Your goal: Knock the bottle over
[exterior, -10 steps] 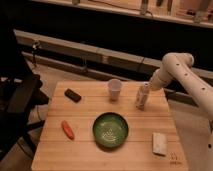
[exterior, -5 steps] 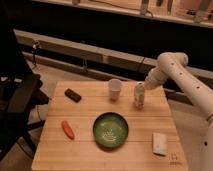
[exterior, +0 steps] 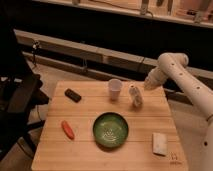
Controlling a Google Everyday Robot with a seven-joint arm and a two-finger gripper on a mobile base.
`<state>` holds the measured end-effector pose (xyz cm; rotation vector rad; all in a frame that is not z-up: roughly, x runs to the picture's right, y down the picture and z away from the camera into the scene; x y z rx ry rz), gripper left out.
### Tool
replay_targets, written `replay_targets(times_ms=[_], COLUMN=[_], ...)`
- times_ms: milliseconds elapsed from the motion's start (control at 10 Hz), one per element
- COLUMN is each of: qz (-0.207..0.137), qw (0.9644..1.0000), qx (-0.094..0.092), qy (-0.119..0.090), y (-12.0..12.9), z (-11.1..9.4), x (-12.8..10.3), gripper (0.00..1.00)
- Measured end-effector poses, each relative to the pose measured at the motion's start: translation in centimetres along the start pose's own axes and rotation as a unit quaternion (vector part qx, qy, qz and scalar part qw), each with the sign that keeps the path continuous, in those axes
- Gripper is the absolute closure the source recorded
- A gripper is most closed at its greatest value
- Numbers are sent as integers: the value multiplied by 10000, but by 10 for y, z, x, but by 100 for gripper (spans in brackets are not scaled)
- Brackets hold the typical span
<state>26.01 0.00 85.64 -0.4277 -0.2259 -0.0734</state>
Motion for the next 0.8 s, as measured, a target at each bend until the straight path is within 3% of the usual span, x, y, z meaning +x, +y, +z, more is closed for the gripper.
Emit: replay_targets(times_ms=[800], qz=[-88], qw=[10000], qx=[-1], qy=[-22], y=[-2], z=[4], x=[-9], gripper=[100])
